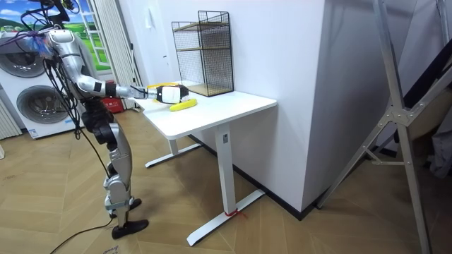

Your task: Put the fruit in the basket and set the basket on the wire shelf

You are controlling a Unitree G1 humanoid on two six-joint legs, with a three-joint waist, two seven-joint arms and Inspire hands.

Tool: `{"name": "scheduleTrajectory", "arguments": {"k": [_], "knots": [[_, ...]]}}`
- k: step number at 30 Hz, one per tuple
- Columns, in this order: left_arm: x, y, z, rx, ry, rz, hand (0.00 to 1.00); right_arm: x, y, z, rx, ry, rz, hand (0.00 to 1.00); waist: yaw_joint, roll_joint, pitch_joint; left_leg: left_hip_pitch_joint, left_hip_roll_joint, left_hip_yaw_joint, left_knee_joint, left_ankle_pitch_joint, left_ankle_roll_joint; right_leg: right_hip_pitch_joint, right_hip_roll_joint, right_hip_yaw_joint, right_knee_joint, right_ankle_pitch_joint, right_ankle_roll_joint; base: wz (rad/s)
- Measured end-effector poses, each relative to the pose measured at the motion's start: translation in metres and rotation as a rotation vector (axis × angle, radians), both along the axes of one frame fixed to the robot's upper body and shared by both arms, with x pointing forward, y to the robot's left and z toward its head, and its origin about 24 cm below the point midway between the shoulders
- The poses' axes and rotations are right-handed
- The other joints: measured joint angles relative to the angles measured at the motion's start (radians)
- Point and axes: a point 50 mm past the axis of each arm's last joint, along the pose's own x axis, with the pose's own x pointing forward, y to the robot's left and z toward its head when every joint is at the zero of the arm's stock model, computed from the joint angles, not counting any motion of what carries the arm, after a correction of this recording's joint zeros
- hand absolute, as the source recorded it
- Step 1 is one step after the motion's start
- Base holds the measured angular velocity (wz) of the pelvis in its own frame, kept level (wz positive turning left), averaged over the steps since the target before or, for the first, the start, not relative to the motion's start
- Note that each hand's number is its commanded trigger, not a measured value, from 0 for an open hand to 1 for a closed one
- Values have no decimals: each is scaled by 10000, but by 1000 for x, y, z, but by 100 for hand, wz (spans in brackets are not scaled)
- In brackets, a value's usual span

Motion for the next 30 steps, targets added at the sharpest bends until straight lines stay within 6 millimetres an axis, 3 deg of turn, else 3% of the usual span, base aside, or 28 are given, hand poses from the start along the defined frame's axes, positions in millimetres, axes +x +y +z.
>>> {"name": "scheduleTrajectory", "arguments": {"k": [7, 13, 24, 30], "knots": [[10, 0, 2, 59, -488, -121, 0, 11, 8, 37, -454, -1659, 129, 100, -22, -49, 68, -90, 12, 76, 21, 1, 0, -118, 3, 52, 18, 0, 0, -3], [17, 0, 3, 1, -972, -240, 0, 15, 19, 56, -1718, -2498, 722, 100, 37, -183, 85, -38, 7, 97, 25, 1, 1, -116, -5, 42, 20, 0, 0, 0], [4, -1, 1, -83, -428, -218, 0, 17, 23, 59, -3084, -2480, 1457, 100, 59, -204, 82, -50, 17, 93, 5, 0, -1, -96, 3, 41, 19, 0, 0, 0], [11, -1, 1, -91, -545, -382, 0, 17, 32, 57, -4082, -2297, 2327, 100, 185, -195, 86, -60, 17, 115, -10, 0, 0, -119, 3, 54, 25, 0, 0, 0]]}}
